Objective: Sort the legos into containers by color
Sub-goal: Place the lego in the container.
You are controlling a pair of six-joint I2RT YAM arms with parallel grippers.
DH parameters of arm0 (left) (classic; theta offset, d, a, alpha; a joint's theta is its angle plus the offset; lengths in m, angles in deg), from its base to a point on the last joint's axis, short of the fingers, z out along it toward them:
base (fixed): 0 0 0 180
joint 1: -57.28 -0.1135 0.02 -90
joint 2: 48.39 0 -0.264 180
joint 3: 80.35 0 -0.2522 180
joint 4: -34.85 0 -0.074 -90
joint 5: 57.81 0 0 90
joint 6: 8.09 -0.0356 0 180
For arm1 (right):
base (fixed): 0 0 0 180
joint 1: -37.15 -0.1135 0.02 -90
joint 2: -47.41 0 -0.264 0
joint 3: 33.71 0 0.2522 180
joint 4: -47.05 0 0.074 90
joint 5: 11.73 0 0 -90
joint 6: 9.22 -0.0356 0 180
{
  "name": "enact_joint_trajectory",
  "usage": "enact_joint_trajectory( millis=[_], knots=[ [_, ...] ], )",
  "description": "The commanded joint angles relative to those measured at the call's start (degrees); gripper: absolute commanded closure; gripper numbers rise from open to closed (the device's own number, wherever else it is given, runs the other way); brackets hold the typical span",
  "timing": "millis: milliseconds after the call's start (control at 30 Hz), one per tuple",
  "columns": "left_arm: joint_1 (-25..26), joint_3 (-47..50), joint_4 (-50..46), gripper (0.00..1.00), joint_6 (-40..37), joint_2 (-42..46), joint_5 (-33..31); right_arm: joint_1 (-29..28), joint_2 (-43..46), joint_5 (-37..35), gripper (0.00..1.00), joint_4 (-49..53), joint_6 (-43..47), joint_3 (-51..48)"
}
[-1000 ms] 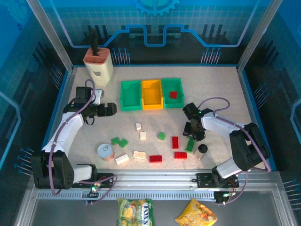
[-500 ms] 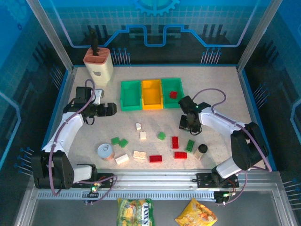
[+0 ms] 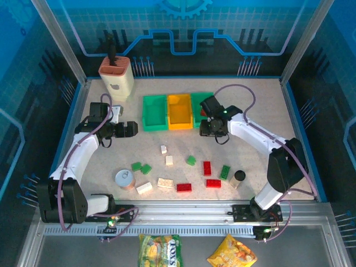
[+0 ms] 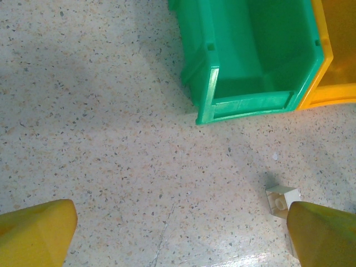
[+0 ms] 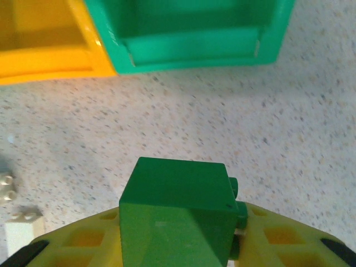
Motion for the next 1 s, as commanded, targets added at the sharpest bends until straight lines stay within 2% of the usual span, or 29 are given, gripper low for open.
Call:
enact_joint_trajectory(
  millis=[0,433,967],
  knots=[
    [0.2,-1.4,0.1,0.02,0.1,0.7,1.6,-1.3,-2.7,0.7,0.57,0.9,2.9,4.6],
    [0.2,-1.1,1.0,0.02,0.8,-0.1,2.4,-3.1,-13.6,3.9,0.57,-4.8,4.5,17.3],
    [0.2,-1.3,1.1,0.02,1.1,0.0,2.7,-3.9,-25.4,2.6,0.57,-9.5,4.5,26.7]
  ],
)
